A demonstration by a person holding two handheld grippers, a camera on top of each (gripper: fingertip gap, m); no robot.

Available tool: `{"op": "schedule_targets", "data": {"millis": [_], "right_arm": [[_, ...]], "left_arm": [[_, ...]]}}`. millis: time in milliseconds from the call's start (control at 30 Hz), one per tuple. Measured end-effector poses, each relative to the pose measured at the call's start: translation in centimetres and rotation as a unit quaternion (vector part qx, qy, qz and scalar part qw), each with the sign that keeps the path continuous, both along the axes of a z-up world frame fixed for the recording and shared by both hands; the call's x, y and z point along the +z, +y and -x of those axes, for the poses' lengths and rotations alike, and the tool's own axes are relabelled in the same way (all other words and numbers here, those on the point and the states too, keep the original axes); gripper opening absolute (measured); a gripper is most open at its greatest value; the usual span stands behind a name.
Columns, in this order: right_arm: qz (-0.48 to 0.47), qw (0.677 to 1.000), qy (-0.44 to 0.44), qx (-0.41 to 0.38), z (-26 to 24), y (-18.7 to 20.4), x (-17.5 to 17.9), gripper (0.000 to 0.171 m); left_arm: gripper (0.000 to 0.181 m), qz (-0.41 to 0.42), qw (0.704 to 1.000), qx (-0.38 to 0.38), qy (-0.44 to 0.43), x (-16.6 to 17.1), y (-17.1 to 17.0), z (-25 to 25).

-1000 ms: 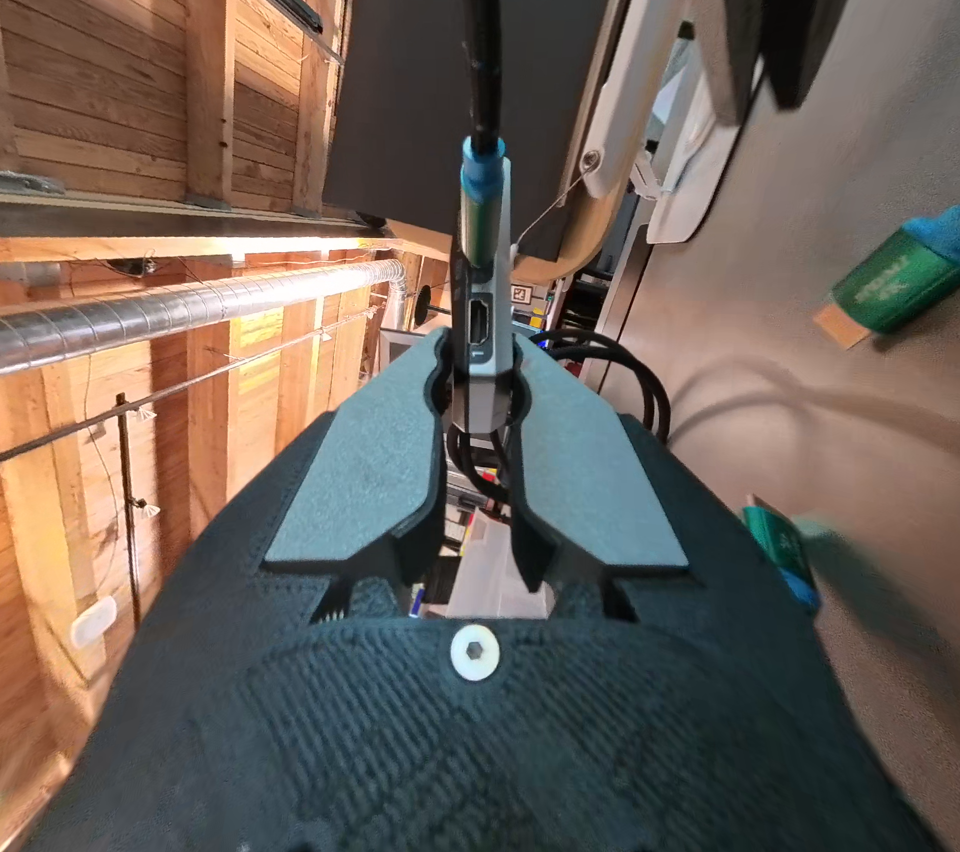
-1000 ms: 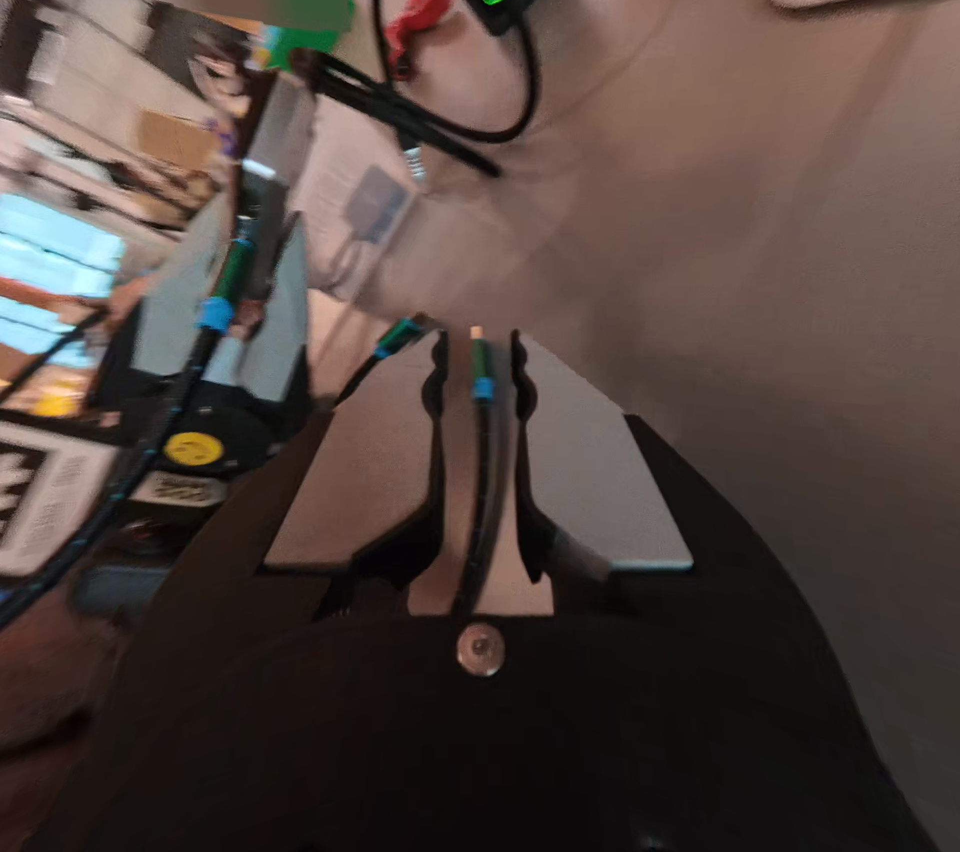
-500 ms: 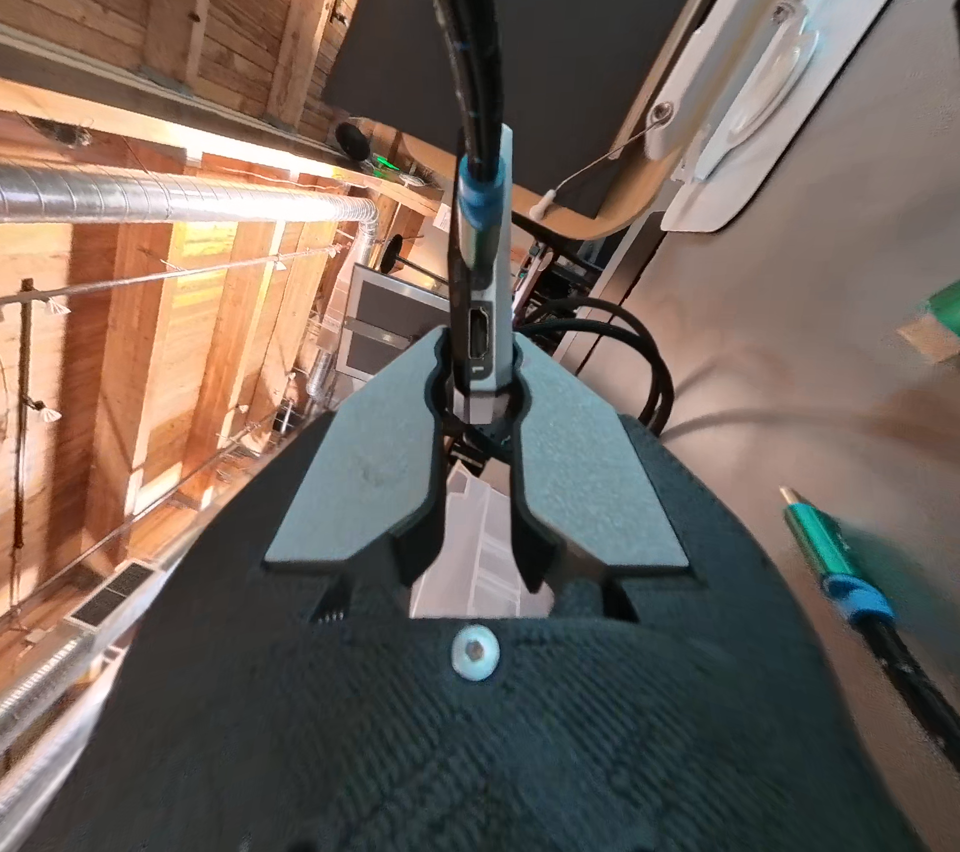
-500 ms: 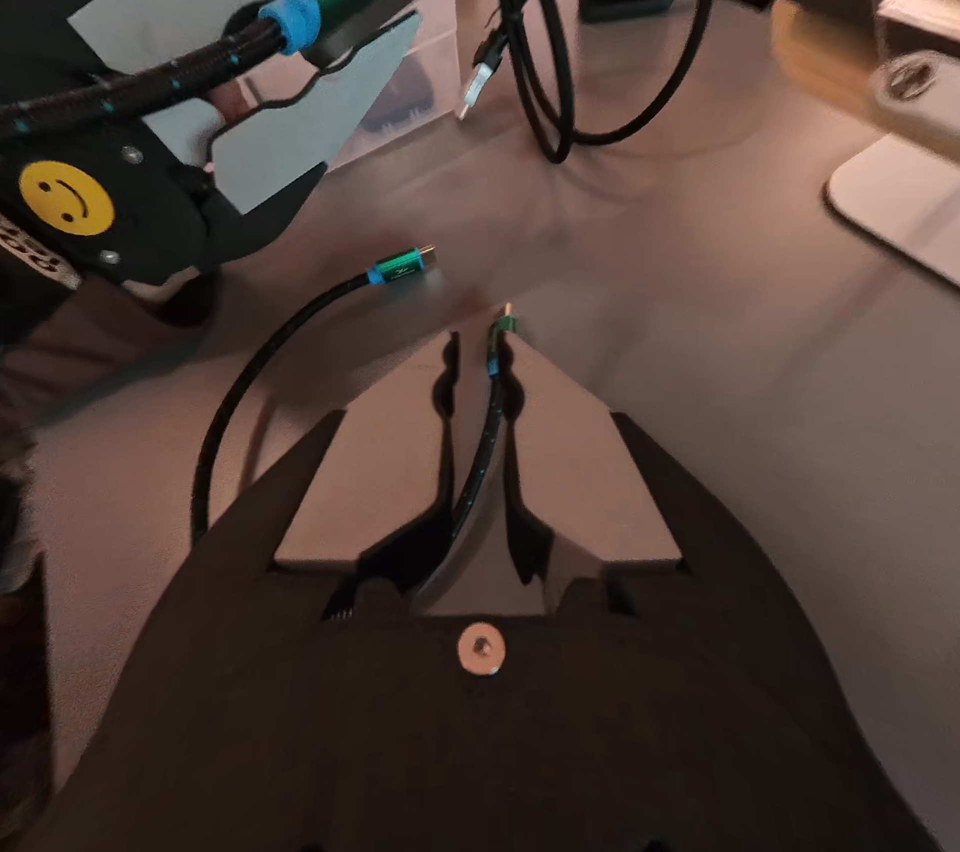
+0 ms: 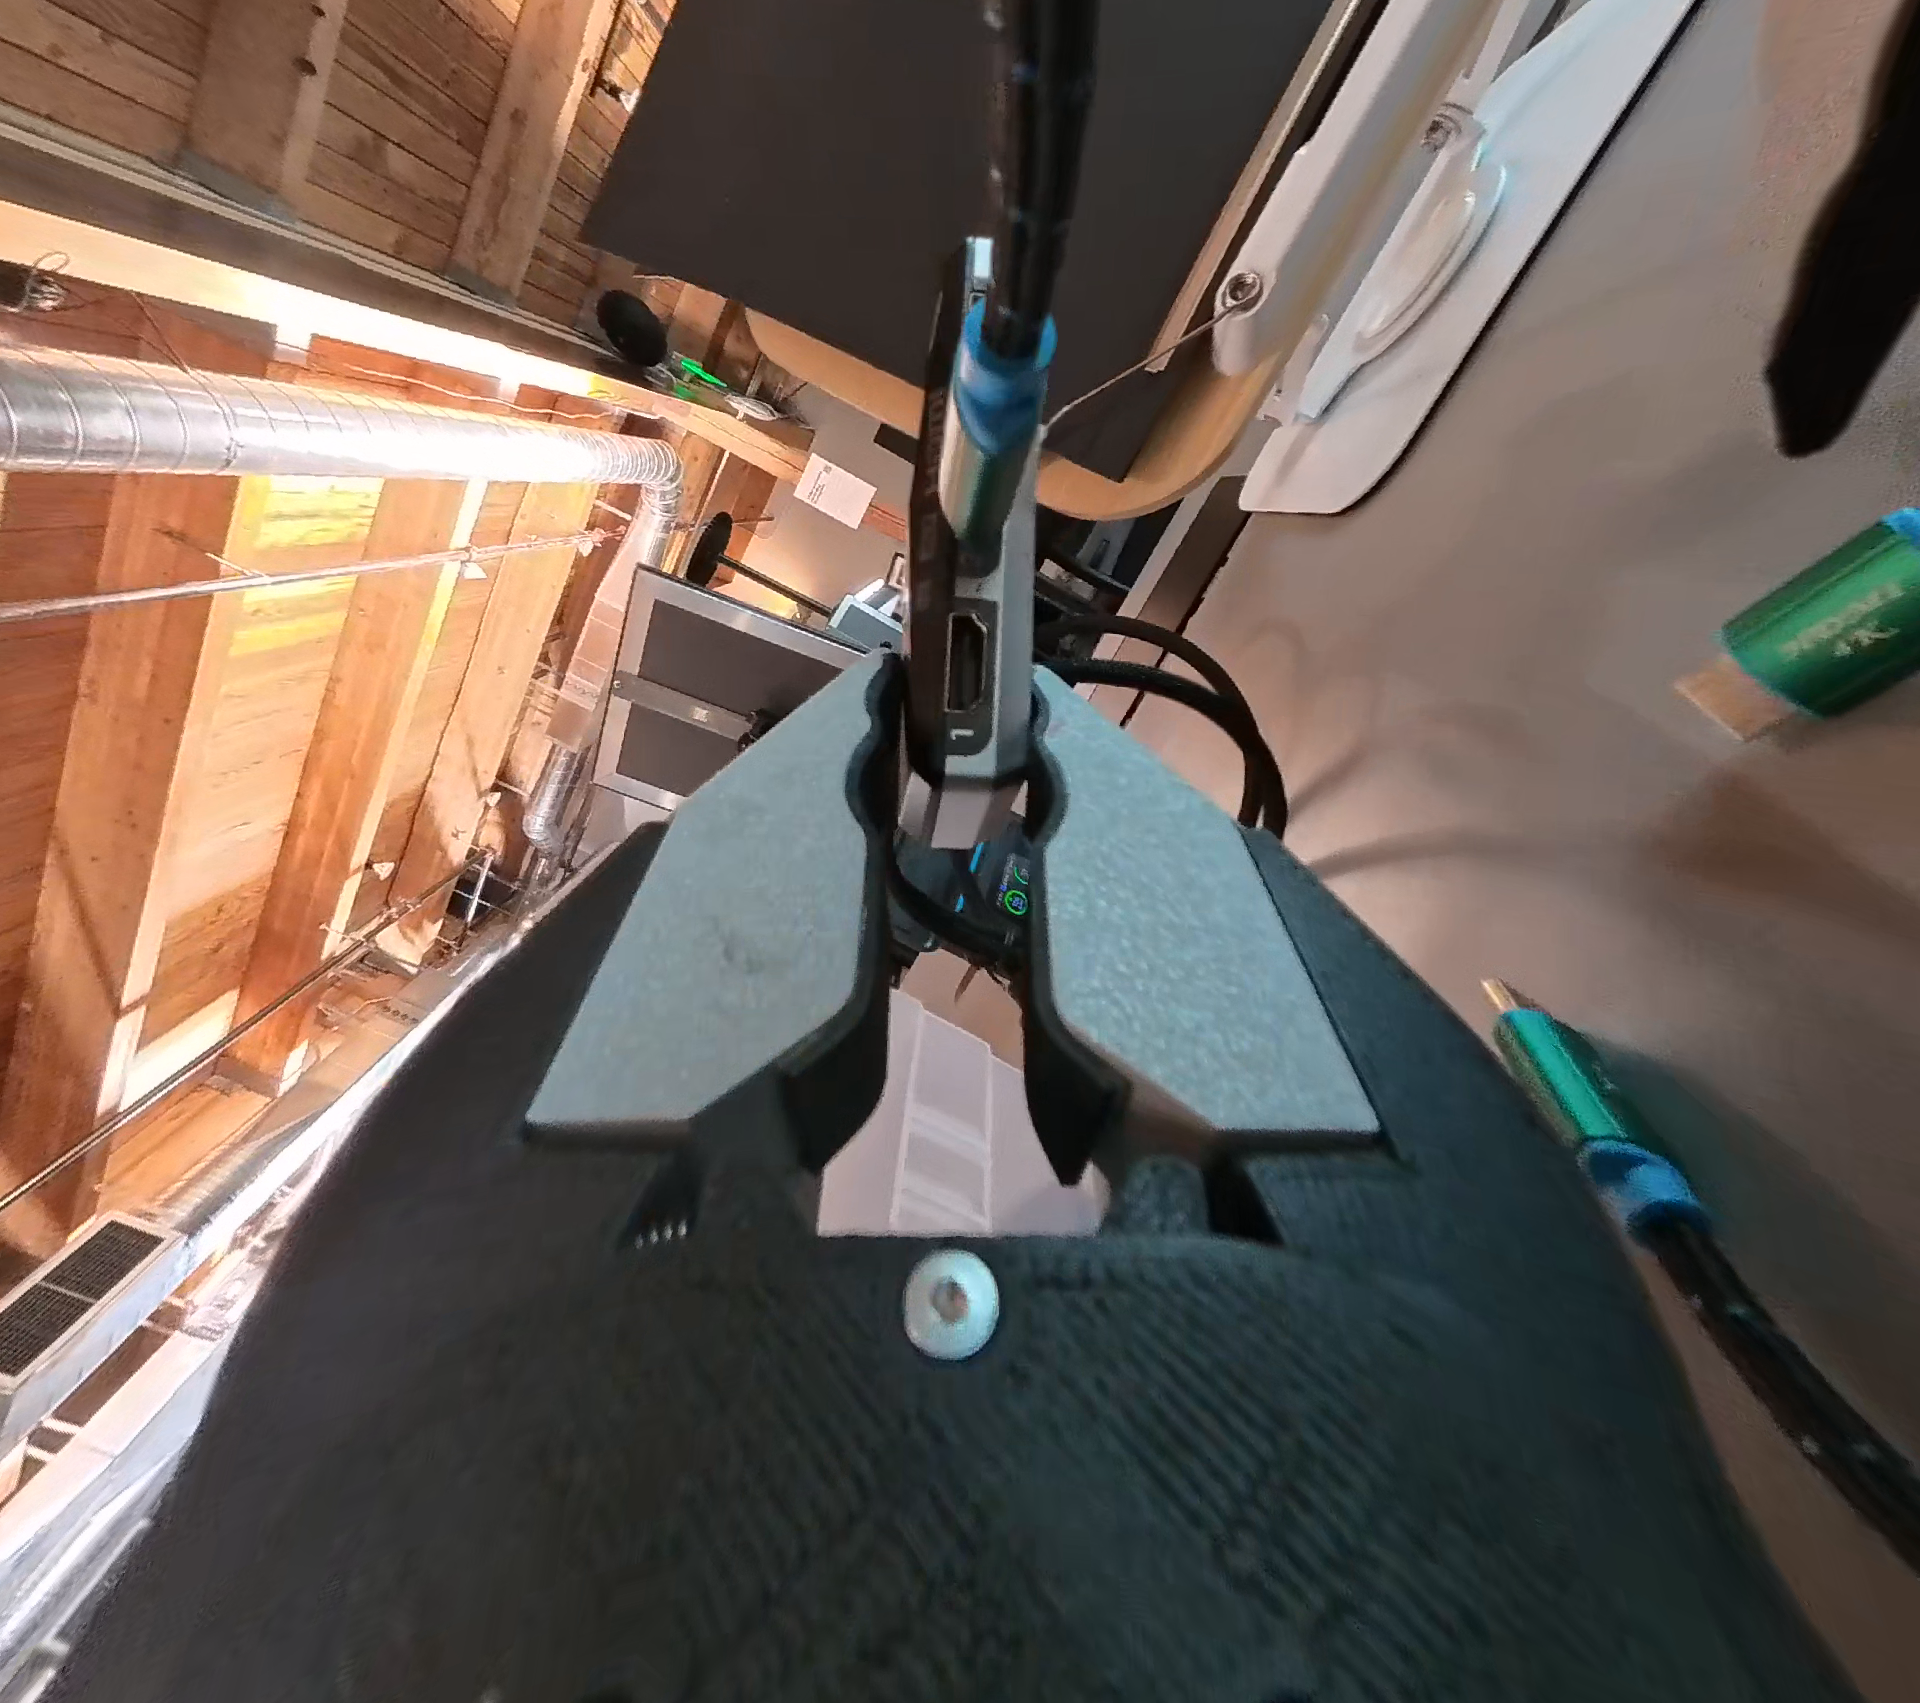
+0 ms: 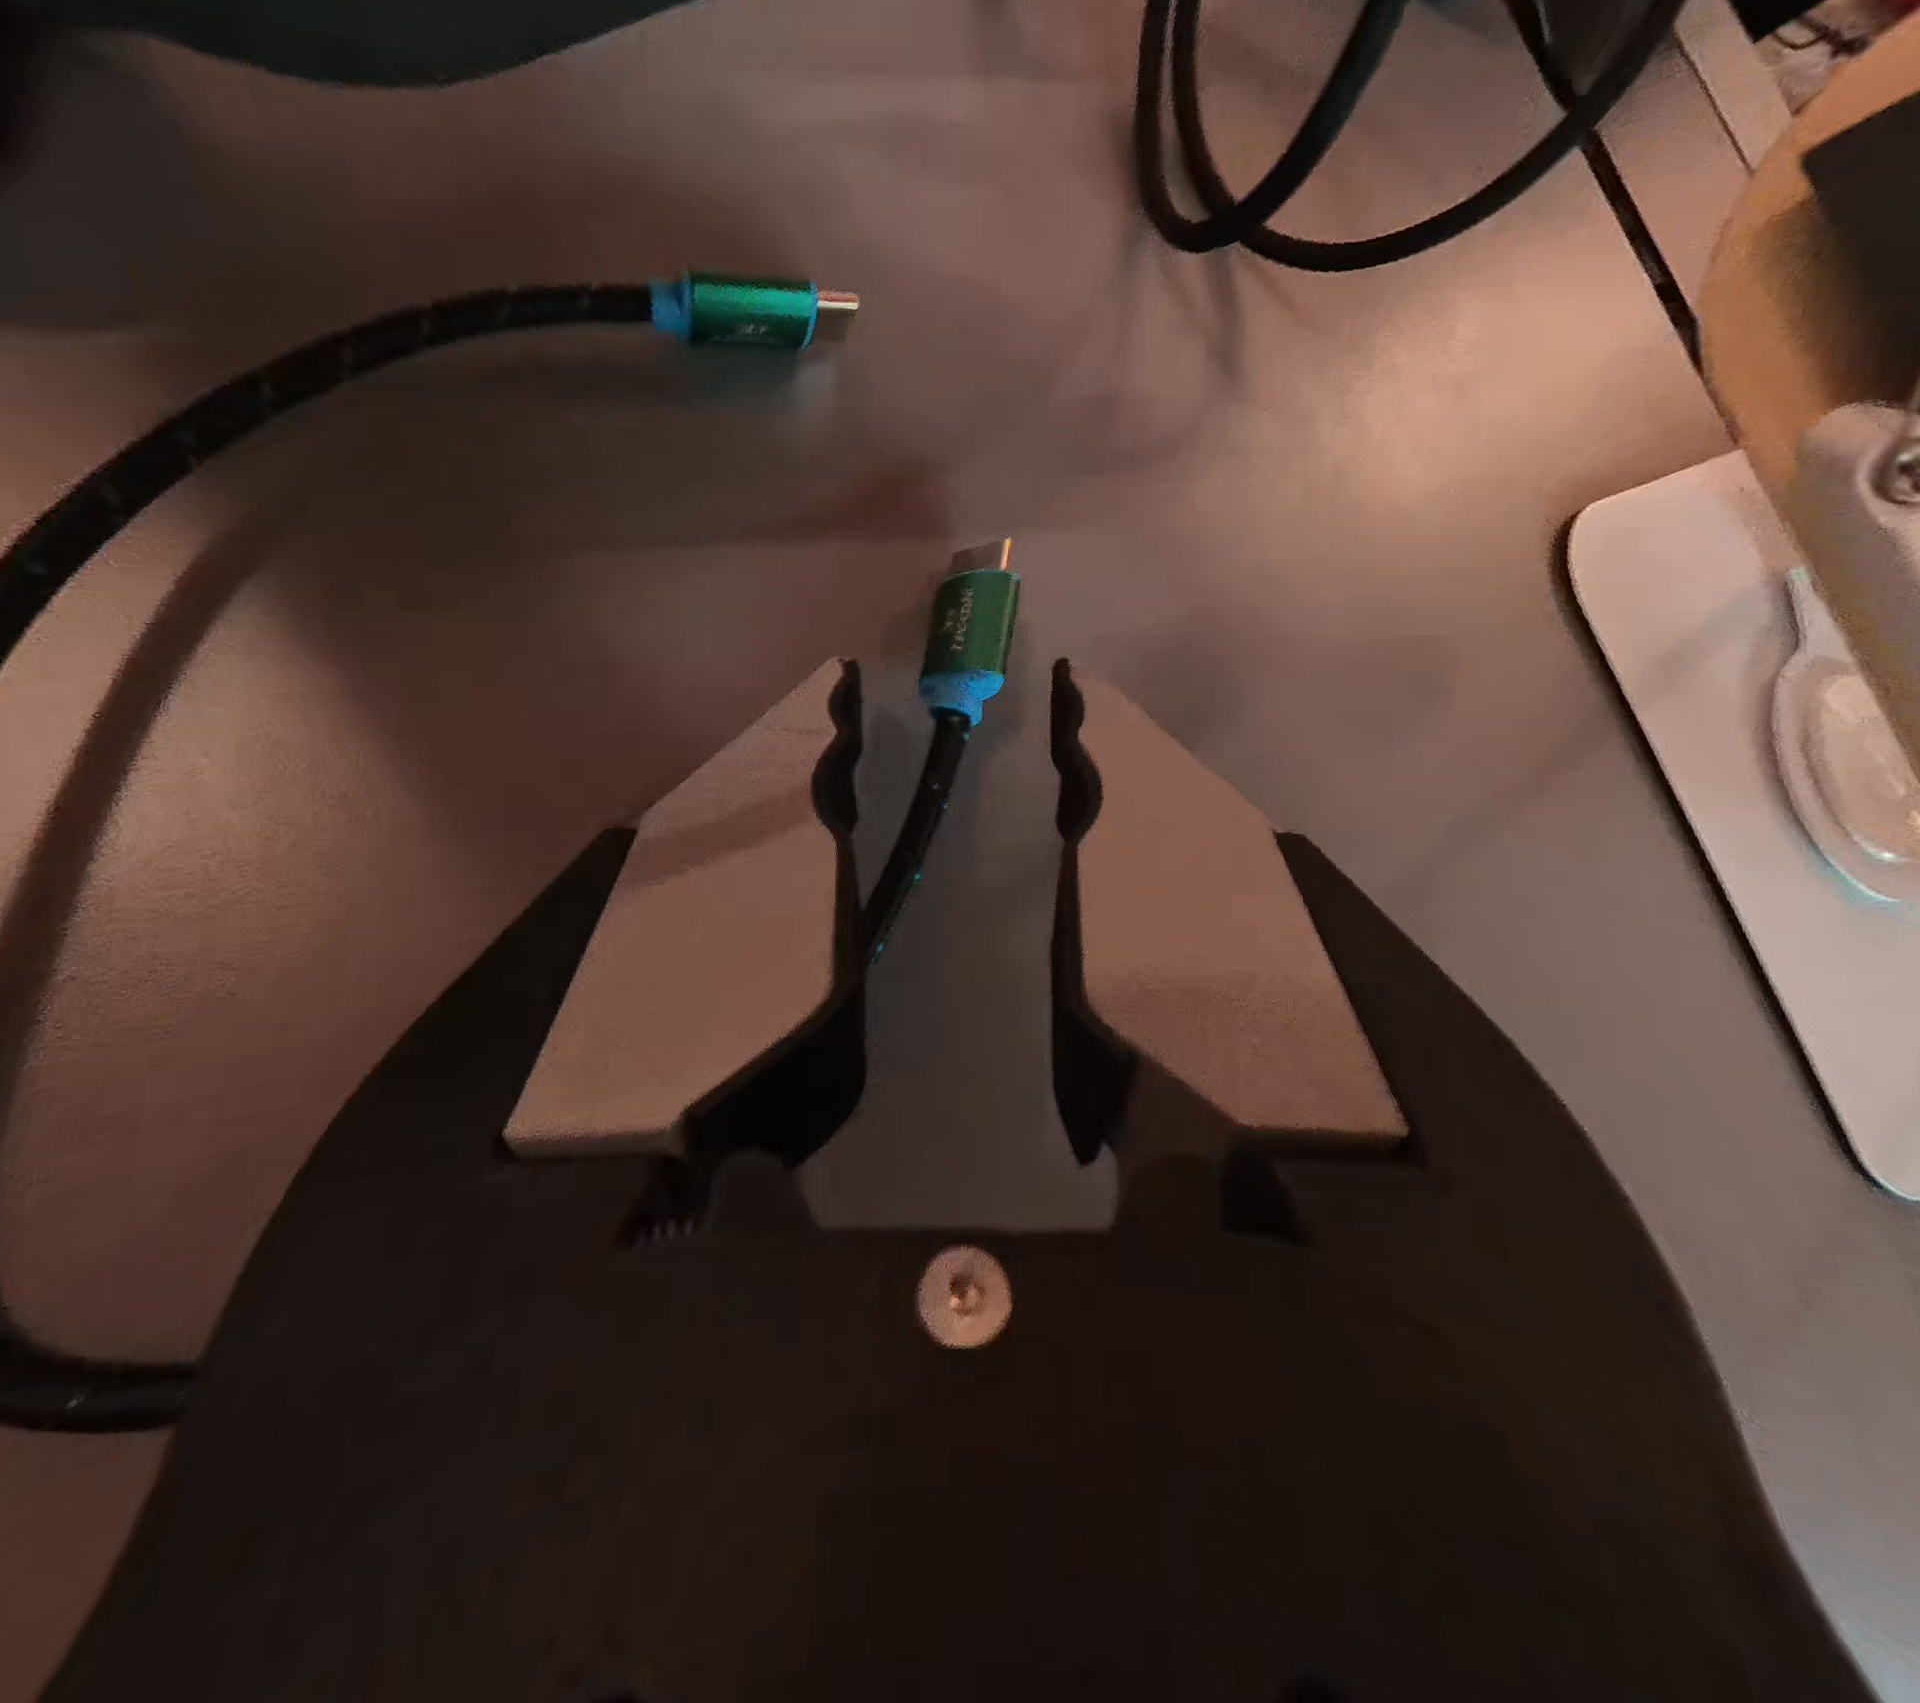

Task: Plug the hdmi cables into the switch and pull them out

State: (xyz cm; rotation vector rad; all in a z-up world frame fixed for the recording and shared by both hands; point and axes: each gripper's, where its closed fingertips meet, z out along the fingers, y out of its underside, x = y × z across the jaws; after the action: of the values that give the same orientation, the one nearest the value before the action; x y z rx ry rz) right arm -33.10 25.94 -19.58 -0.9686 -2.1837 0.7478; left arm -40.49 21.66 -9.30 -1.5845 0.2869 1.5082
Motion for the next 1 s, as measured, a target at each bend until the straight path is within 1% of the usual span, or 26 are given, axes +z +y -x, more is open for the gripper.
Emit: {"op": "schedule_targets", "data": {"millis": [133,167,200,267,367,433,467,533,633,700,767,833,900,1000], "right_arm": [[-0.038,0.999,-0.013,-0.024,0.5,0.9,-1.4,0.03],[-0.036,0.999,-0.017,-0.025,0.7,0.9,-1.7,0.02],[-0.029,0.999,-0.02,-0.023,0.9,0.8,-1.8,0.015],[-0.03,0.999,-0.017,-0.022,1.2,0.7,-1.8,0.014],[-0.056,0.998,-0.012,-0.028,1.2,1.6,-1.7,0.014],[-0.039,0.998,-0.013,-0.049,1.1,2.7,-1.2,0.012],[-0.003,0.998,-0.017,-0.057,1.0,2.9,-0.8,0.012],[0.109,0.991,-0.035,-0.063,0.6,2.7,0.4,0.009],[0.276,0.957,-0.063,-0.063,0.1,2.4,2.1,0.007],[0.361,0.927,-0.079,-0.057,-0.1,2.1,2.8,0.007],[0.412,0.905,-0.095,-0.053,-0.1,1.9,3.0,0.006],[0.44,0.891,-0.104,-0.05,-0.2,1.6,3.1,0.006],[0.468,0.876,-0.105,-0.05,-0.1,1.5,3.5,0.006],[0.522,0.846,-0.1,-0.046,-0.2,1.7,4.7,0.006]], "left_arm": [[0.02,0.012,1.0,-0.007,0.001,-0.4,0.4,-0.3],[0.02,0.017,1.0,-0.013,0.001,-0.5,0.5,-0.5],[0.02,0.024,0.999,-0.022,0.001,-0.8,0.8,-0.8],[0.02,0.038,0.999,-0.034,0.0,-1.3,1.2,-1.2],[0.021,0.074,0.997,-0.031,-0.006,-2.6,1.6,-1.2],[0.021,0.101,0.995,-0.025,-0.008,-3.6,1.8,-0.8],[0.021,0.118,0.993,-0.021,-0.009,-4.1,1.8,-0.6],[0.022,0.141,0.99,-0.014,-0.011,-5.0,1.8,-0.3],[0.022,0.143,0.989,-0.017,-0.014,-5.3,2.0,-0.4],[0.022,0.141,0.99,-0.019,-0.017,-5.3,2.1,-0.5],[0.022,0.138,0.99,-0.021,-0.02,-5.3,2.1,-0.5],[0.022,0.133,0.991,-0.022,-0.021,-5.2,2.0,-0.5],[0.022,0.127,0.991,-0.02,-0.018,-5.0,2.0,-0.5],[0.021,0.113,0.993,-0.015,-0.009,-4.3,1.8,-0.3]]}}
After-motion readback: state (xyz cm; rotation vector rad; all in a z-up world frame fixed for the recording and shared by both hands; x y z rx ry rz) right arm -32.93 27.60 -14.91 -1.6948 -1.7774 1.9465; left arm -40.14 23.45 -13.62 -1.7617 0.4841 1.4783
